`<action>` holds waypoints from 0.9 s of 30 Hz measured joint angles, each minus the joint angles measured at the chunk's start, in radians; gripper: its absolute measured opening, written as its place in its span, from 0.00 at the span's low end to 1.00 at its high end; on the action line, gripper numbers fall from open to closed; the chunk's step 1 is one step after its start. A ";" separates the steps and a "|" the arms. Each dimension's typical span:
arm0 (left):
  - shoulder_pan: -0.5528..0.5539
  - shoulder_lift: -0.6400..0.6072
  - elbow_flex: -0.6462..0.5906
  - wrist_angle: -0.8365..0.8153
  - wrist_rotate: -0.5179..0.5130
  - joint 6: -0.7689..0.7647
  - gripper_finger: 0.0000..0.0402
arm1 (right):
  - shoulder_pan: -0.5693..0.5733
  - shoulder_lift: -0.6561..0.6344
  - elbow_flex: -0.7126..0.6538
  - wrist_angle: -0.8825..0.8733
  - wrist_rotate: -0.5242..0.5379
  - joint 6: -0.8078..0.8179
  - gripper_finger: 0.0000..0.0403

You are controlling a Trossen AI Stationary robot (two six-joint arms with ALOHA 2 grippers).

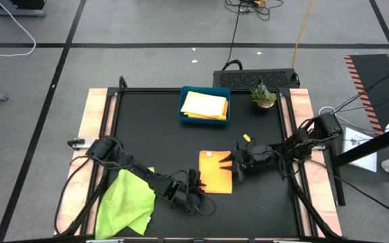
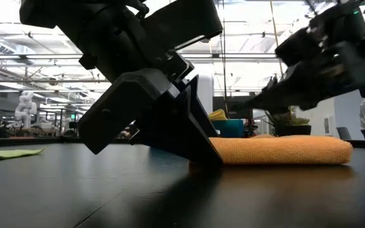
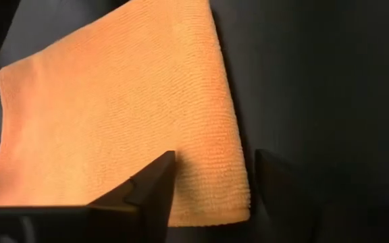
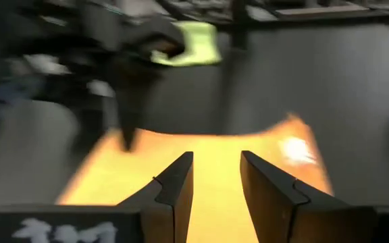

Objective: Fold microfiber towels
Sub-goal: Put the orange microfiber cloth into the dark blue bin

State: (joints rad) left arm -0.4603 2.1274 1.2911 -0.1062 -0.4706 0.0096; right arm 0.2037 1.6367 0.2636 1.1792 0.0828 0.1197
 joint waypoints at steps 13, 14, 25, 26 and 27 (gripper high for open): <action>0.023 0.007 -0.006 0.060 -0.009 0.025 0.08 | 0.258 0.044 0.144 -0.035 -0.085 -0.052 0.29; 0.026 0.007 -0.006 0.060 -0.010 0.022 0.05 | 0.267 0.053 0.154 -0.059 -0.081 -0.050 0.29; 0.066 -0.033 -0.008 0.023 0.085 -0.069 0.02 | 0.323 0.162 0.221 -0.212 0.108 -0.056 0.48; 0.070 -0.040 -0.009 0.018 0.100 -0.082 0.02 | 0.329 0.161 0.225 -0.230 0.142 -0.069 0.50; 0.074 -0.051 -0.008 0.022 0.117 -0.093 0.02 | 0.338 0.160 0.233 -0.251 0.180 -0.085 0.52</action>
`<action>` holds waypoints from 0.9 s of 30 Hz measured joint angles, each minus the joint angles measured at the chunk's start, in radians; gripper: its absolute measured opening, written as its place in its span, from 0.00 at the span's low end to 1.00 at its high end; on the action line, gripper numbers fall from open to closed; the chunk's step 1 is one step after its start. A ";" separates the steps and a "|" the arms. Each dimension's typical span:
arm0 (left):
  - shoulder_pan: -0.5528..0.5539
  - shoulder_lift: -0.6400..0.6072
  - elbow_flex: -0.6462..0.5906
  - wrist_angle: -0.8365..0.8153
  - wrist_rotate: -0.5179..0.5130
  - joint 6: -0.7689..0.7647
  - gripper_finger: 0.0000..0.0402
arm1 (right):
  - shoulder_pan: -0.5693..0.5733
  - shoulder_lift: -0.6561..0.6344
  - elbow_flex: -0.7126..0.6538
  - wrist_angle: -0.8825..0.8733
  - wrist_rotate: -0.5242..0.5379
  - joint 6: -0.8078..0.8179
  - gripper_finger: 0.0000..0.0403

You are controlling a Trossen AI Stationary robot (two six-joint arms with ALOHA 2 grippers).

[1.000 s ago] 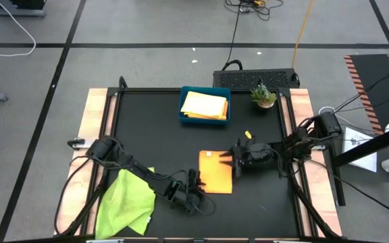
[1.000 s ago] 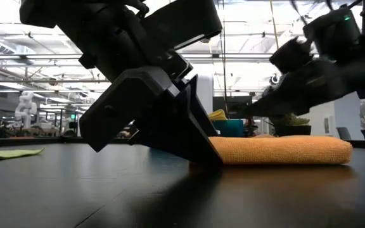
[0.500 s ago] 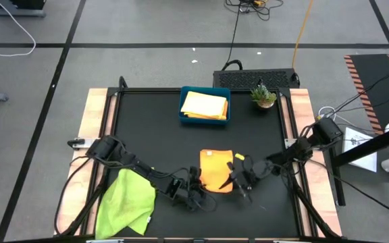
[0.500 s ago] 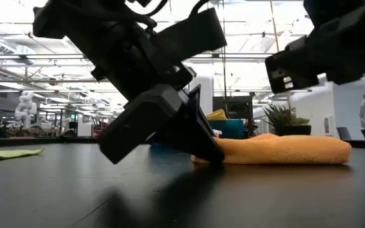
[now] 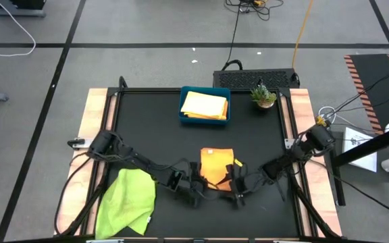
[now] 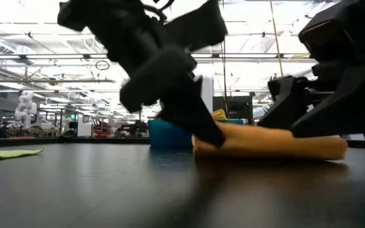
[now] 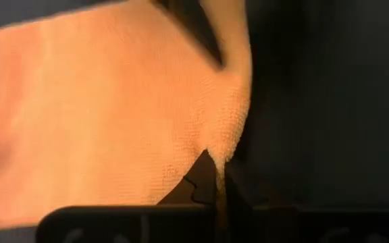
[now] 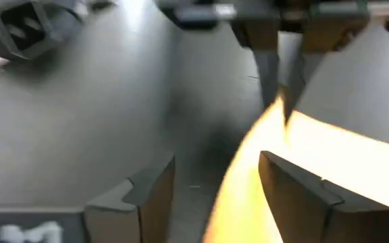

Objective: Fold microfiber towels
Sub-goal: Put the orange microfiber cloth into the dark blue bin

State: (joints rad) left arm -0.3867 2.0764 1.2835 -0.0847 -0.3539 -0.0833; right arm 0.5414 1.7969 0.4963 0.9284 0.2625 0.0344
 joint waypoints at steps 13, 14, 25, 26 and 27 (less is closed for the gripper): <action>0.058 -0.109 0.001 -0.063 0.095 -0.108 0.02 | 0.071 -0.007 0.023 -0.180 0.228 -0.046 0.58; 0.060 -0.111 0.001 -0.066 0.096 -0.110 0.02 | 0.077 -0.007 0.023 -0.192 0.254 -0.046 0.57; 0.066 -0.114 0.001 -0.108 0.120 -0.111 0.03 | 0.096 -0.007 0.022 -0.192 0.392 -0.047 0.36; 0.066 -0.114 0.001 -0.107 0.120 -0.102 0.03 | 0.096 -0.007 0.022 -0.191 0.392 -0.047 0.31; 0.066 -0.114 0.001 -0.106 0.121 -0.081 0.03 | 0.096 -0.007 0.022 -0.185 0.392 -0.047 0.27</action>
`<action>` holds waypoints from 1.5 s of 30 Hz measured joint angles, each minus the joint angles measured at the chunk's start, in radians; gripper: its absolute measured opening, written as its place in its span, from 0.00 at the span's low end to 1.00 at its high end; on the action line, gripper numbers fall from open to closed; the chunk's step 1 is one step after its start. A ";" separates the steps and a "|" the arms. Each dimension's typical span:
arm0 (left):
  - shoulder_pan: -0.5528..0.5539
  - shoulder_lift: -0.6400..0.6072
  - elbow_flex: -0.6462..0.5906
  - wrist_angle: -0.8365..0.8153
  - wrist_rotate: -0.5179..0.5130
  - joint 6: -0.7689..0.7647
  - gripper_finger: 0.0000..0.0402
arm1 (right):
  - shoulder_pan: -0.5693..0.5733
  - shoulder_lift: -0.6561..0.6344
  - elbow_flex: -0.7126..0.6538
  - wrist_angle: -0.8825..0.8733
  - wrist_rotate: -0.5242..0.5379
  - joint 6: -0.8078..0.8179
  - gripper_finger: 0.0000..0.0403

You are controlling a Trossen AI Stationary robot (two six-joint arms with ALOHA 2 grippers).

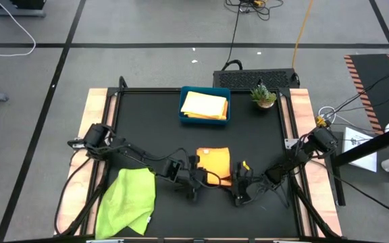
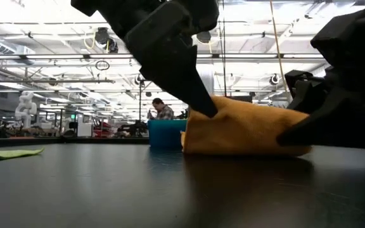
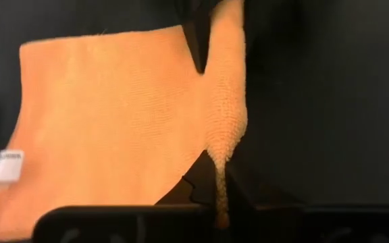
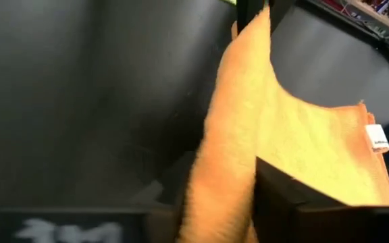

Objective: Fold microfiber towels
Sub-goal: Put the orange microfiber cloth into the dark blue bin

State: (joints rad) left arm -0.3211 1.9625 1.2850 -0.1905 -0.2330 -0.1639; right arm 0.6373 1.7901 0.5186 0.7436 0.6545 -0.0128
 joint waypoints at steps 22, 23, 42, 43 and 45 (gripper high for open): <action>-0.072 -0.014 0.002 0.194 -0.183 0.183 0.61 | -0.097 0.000 0.000 0.193 -0.089 0.042 0.01; -0.070 -0.011 0.002 0.193 -0.186 0.188 0.61 | -0.108 0.000 0.000 0.210 -0.110 0.043 0.01; -0.017 0.002 0.002 0.118 -0.177 0.218 0.39 | -0.176 0.000 0.000 0.278 -0.214 0.015 0.00; -0.015 0.002 0.002 0.113 -0.177 0.219 0.38 | -0.176 0.000 0.000 0.278 -0.214 0.008 0.00; -0.012 0.002 0.002 0.104 -0.172 0.234 0.36 | -0.176 0.000 0.000 0.278 -0.214 0.000 0.00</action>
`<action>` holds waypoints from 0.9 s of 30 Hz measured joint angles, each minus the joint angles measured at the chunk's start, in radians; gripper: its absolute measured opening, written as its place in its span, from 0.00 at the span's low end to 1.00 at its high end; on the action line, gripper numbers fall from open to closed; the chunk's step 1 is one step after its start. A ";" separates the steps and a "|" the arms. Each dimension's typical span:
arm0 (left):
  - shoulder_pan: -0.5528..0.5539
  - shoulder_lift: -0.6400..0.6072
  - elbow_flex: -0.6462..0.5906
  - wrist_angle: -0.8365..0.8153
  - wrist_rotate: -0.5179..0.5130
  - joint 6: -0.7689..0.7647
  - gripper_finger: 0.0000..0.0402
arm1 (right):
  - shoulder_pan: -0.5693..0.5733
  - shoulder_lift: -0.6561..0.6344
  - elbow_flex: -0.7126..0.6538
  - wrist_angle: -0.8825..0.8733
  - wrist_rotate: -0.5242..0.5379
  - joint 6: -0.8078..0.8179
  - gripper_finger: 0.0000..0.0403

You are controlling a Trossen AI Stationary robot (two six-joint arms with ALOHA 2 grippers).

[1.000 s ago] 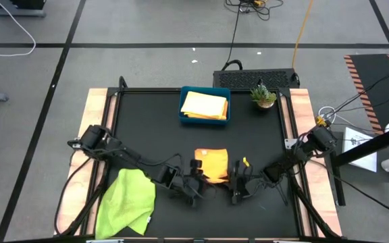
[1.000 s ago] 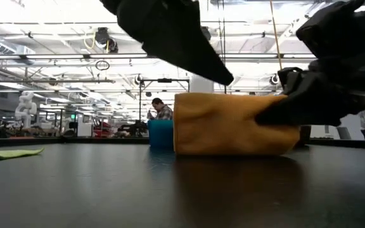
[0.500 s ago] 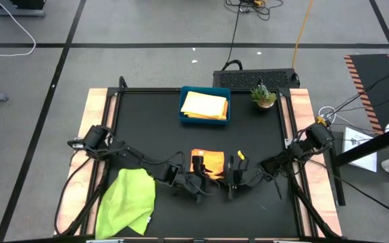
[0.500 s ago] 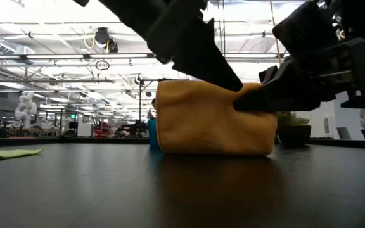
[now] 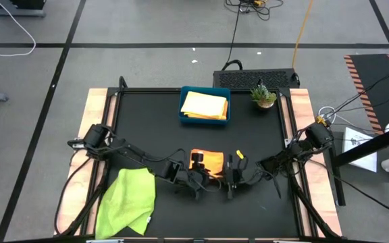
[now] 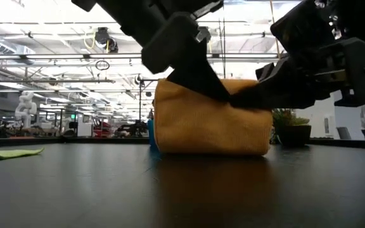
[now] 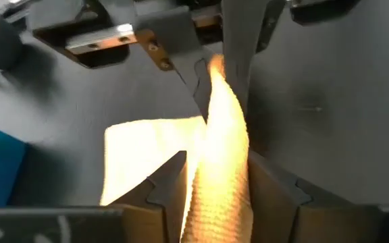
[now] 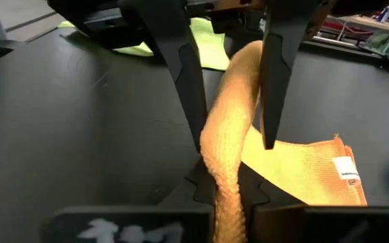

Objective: Fold microfiber towels
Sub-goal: Put the orange microfiber cloth into the dark blue bin

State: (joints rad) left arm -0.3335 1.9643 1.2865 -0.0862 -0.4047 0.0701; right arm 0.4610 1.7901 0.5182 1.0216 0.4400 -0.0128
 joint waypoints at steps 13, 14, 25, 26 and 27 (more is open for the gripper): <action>0.011 -0.005 0.000 -0.030 0.019 0.067 0.03 | 0.000 -0.001 0.000 -0.011 -0.070 -0.078 0.15; 0.012 -0.013 -0.001 -0.047 0.017 0.067 0.02 | 0.000 -0.001 0.000 -0.028 -0.073 -0.074 0.18; 0.015 -0.199 0.000 -0.116 -0.020 0.051 0.01 | -0.027 0.005 -0.001 -0.143 0.016 -0.084 0.54; 0.015 -0.214 0.000 -0.134 -0.025 0.054 0.01 | -0.031 0.005 -0.001 -0.144 0.037 -0.095 0.56; 0.015 -0.224 0.000 -0.149 -0.028 0.054 0.01 | -0.035 0.005 -0.002 -0.145 0.058 -0.106 0.58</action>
State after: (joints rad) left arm -0.3184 1.7399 1.2869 -0.2349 -0.4326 0.1245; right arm 0.4257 1.7954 0.5167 0.8766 0.4979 -0.1190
